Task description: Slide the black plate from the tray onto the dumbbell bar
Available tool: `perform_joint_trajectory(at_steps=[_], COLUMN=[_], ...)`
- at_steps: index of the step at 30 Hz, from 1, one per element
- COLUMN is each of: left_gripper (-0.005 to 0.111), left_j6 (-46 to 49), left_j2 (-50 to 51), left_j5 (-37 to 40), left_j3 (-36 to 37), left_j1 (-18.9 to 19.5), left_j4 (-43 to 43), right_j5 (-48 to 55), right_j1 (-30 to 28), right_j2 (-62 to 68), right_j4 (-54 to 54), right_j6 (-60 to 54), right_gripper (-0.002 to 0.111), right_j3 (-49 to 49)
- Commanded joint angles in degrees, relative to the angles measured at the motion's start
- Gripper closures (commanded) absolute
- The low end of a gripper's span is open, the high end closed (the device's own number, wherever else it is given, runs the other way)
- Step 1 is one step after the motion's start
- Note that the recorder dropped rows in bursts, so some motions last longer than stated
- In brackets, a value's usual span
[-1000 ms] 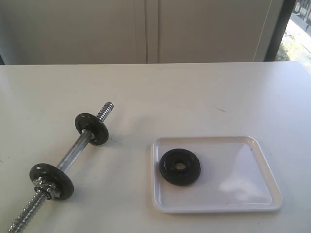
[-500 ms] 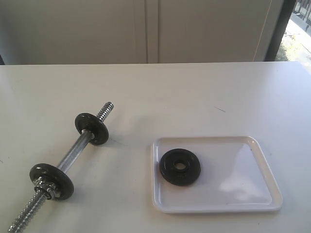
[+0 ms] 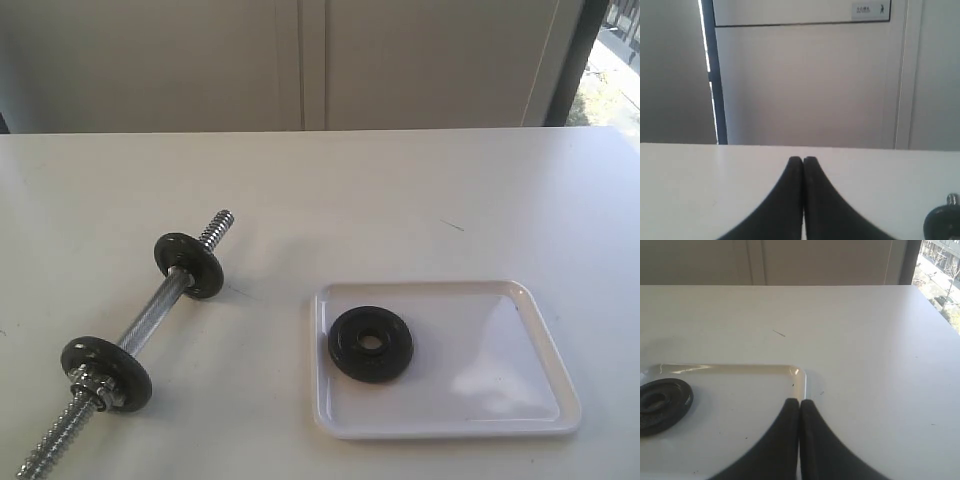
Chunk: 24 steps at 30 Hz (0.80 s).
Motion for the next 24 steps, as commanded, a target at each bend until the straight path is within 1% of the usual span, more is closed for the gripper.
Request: perform_joint_trajectory(at_steps=[1,5,8,11,15,20,24], left_gripper=[0.107,0.107,0.107,0.107,0.107,0.107,0.107], left_j6=[-8.1,-17.6,-22.4,-22.6,-22.6,-22.6,-20.9], left_j2=[-0.2,-0.2,-0.2,-0.2,-0.1,2.4,7.1], left_j5=[-7.1,-13.2,-17.4,-21.5,-22.8,-22.8,-20.6], left_j3=[0.2,0.2,0.2,0.2,-0.6,-8.5,-9.8], left_j1=[0.1,0.1,0.1,0.1,0.1,0.1,0.1], left_j4=[-0.4,-0.4,-0.4,-1.8,-5.6,-5.1,-2.5], right_j5=[-0.8,-0.8,-0.8,-0.8,-0.8,-0.8,-0.8], right_j1=[-0.5,-0.5,-0.5,-0.5,-0.5,-0.5,-0.5], right_j2=[-0.4,-0.4,-0.4,-0.4,-0.4,-0.4,-0.4], right_j4=[0.0,0.0,0.0,0.0,0.0,0.0,0.0], right_j6=[0.2,0.2,0.2,0.2,0.2,0.2,0.2], right_gripper=[0.108,0.108,0.108,0.108,0.108,0.108,0.108], right_j3=[0.3,0.3,0.3,0.3,0.3,0.3,0.3])
